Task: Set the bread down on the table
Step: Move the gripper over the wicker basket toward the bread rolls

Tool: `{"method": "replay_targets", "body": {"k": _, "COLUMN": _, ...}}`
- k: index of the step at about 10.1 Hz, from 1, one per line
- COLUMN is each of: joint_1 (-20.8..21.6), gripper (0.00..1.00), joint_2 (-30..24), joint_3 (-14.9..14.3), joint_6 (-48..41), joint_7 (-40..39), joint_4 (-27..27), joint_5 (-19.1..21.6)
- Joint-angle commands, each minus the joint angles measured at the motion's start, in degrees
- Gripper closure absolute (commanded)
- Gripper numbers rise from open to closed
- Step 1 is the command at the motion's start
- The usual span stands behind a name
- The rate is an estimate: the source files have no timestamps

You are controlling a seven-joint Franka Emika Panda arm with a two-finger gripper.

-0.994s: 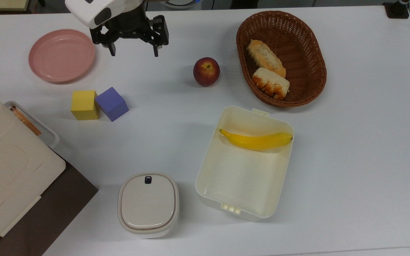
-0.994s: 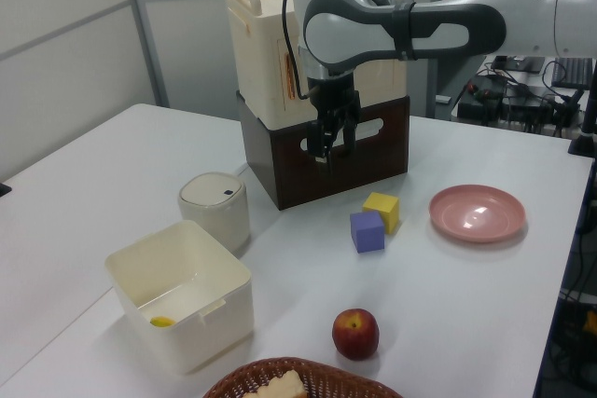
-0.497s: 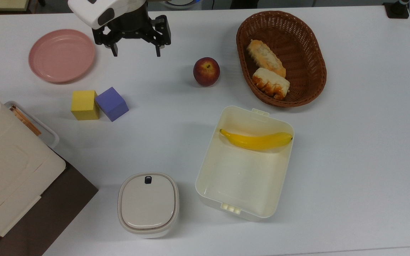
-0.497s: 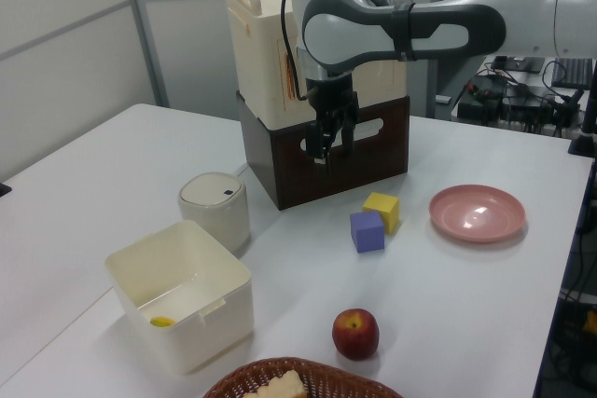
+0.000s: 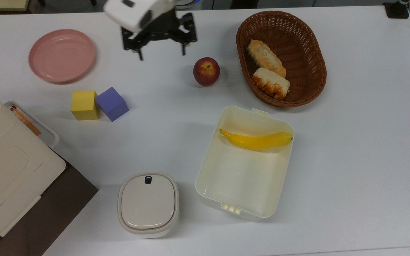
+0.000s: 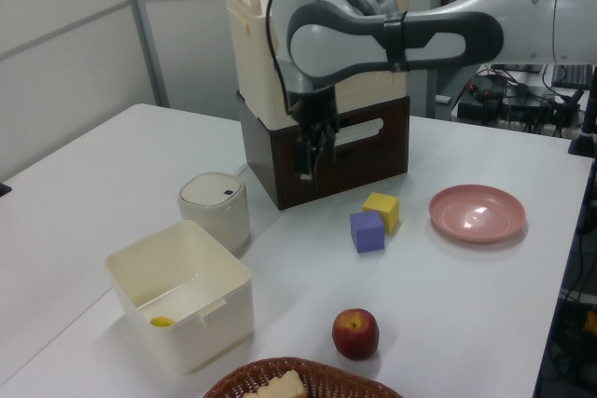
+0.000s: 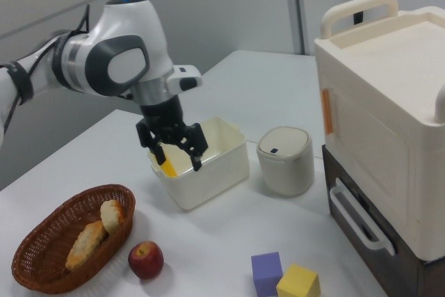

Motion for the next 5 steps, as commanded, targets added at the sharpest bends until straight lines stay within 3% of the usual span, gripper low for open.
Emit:
{"method": "replay_targets", "body": {"k": 1, "joint_1": 6.3, "gripper": 0.00, "joint_2": -0.6, "joint_3": -0.4, "joint_6": -1.8, "joint_7": -1.3, "joint_4": -0.4, "joint_5": 0.3}}
{"method": "replay_targets", "body": {"k": 5, "joint_1": 14.8, "gripper": 0.00, "joint_2": -0.6, "joint_3": -0.4, "joint_6": -5.4, "joint_7": -2.4, "joint_4": -0.7, "joint_5": -0.1}}
